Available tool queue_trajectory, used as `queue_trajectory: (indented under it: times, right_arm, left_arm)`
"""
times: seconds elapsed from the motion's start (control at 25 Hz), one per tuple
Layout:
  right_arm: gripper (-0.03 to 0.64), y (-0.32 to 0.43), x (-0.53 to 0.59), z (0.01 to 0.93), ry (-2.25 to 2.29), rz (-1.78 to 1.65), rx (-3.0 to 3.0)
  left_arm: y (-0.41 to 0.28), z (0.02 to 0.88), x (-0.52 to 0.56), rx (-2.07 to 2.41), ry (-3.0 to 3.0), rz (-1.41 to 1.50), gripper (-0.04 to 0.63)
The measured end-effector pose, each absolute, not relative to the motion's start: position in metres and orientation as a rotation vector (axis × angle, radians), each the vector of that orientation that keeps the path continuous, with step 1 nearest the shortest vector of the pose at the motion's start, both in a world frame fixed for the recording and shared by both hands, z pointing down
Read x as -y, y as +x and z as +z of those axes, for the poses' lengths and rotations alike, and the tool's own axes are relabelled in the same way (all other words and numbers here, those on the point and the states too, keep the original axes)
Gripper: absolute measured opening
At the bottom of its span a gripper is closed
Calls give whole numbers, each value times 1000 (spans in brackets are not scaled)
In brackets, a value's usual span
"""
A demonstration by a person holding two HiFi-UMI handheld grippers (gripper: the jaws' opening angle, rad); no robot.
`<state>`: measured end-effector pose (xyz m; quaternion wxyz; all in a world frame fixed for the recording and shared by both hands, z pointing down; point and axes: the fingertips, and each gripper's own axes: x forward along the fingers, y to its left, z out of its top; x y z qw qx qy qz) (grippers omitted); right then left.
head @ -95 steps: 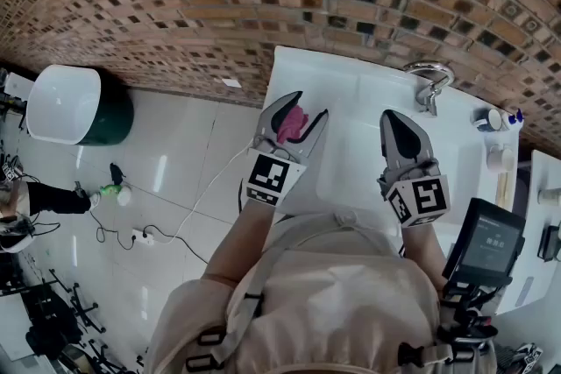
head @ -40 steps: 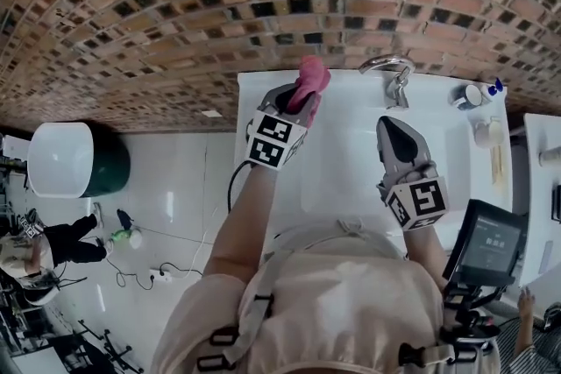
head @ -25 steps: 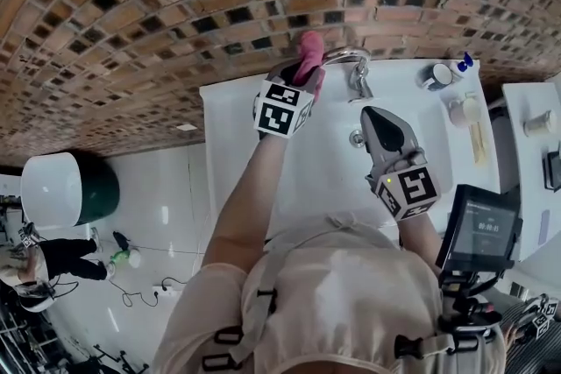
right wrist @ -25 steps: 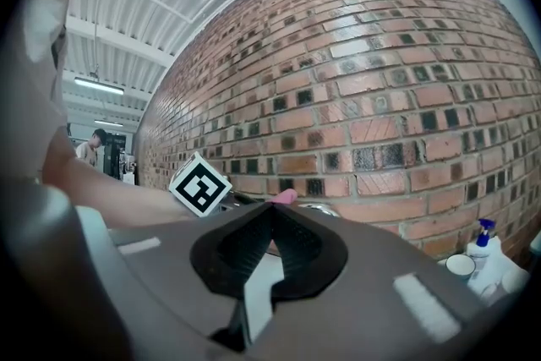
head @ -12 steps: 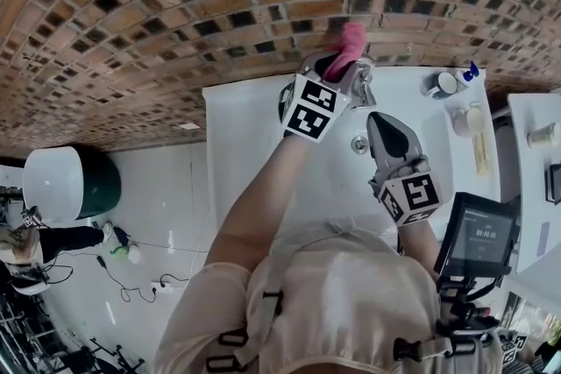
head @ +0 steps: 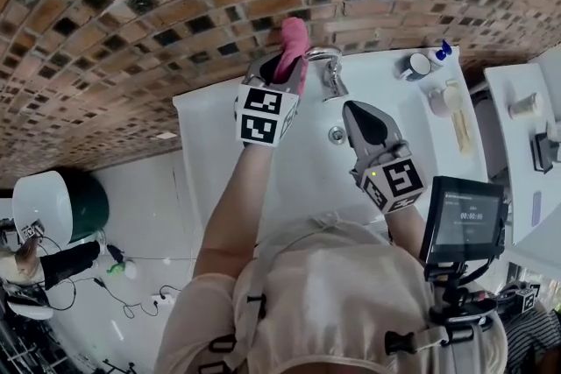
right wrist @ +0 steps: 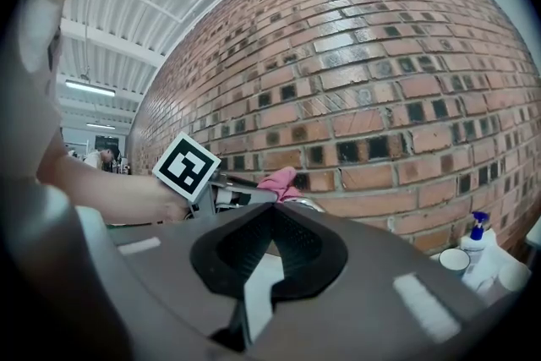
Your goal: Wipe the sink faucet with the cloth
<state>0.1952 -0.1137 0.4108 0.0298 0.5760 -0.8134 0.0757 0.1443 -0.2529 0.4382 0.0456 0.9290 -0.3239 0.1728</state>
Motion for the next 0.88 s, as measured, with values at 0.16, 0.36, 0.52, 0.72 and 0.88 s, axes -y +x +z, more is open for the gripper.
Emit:
queue_trajectory:
  times: [0.16,0.36,0.52,0.72,0.88]
  right_arm:
    - [-14,195,114,407,1784,204,2493]
    - [-14,197,115,406,1806,201,2480]
    - [-14,211,111,398,1876,174,2459]
    - [-14,244,107,399,1982,195,2386]
    - [-14,252,103,405,1998,218,2360]
  left_arm:
    - [169,432,251,982,2921,540,95]
    - [183,424,249,891,2960,562,95]
    - [196,403,229,822,3007,447,95]
    - [228,453,212,615,2946,556,95]
    - [238,492,213,556,2744,513,95]
